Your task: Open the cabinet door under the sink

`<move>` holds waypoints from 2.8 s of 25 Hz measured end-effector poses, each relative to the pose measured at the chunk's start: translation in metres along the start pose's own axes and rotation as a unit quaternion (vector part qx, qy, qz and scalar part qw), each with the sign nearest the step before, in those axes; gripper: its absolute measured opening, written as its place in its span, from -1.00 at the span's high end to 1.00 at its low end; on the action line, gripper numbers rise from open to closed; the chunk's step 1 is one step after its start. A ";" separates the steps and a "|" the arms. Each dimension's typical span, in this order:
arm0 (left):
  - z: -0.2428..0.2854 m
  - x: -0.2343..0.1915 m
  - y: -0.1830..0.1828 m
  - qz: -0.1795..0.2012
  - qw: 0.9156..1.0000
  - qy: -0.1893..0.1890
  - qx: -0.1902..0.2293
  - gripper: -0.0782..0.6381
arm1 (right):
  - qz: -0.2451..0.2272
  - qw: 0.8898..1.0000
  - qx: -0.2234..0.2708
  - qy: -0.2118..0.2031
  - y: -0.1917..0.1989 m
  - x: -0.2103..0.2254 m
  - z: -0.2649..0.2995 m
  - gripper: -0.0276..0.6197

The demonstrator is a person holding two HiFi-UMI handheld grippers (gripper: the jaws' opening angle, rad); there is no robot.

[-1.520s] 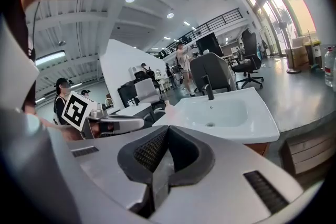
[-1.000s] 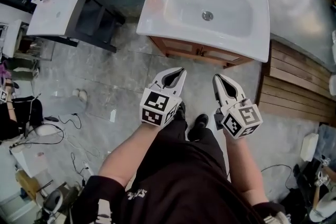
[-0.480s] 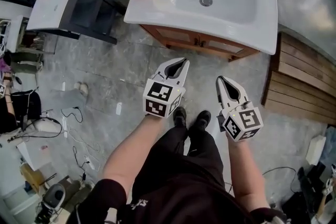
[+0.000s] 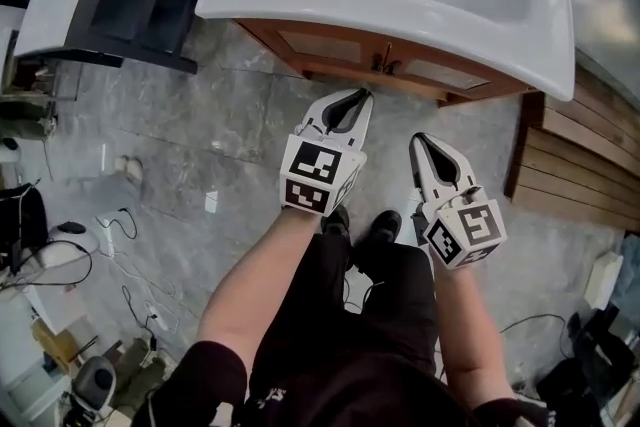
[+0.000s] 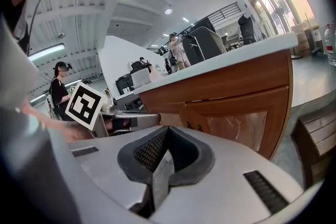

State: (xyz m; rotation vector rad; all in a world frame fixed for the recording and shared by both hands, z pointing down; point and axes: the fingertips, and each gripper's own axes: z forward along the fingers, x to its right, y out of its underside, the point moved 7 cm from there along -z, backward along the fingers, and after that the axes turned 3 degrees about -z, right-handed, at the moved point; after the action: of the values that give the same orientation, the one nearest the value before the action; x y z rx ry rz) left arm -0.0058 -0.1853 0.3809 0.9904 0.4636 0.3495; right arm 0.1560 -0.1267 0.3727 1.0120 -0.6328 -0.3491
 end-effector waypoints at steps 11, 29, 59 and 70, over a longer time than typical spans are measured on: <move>0.082 -0.035 0.065 0.007 1.000 -0.013 0.001 0.37 | -0.017 1.000 0.010 0.007 0.065 0.037 0.039 0.87; 0.146 -0.046 0.119 0.054 0.995 -0.044 0.065 0.44 | -0.070 0.994 0.077 0.014 0.152 0.100 0.094 0.87; 0.112 -0.047 0.139 0.048 0.997 0.000 0.059 0.54 | -0.109 0.988 0.104 -0.020 0.146 0.097 0.079 0.83; 0.080 -0.048 0.152 0.055 0.996 0.042 0.055 0.54 | -0.133 0.984 0.085 -0.080 0.123 0.063 0.092 0.61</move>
State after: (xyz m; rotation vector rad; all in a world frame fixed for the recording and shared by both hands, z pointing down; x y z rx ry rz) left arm -0.0154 -0.1886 0.5592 1.1137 0.5104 0.4705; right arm 0.1443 -0.1624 0.5348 1.2455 -0.6812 -0.6241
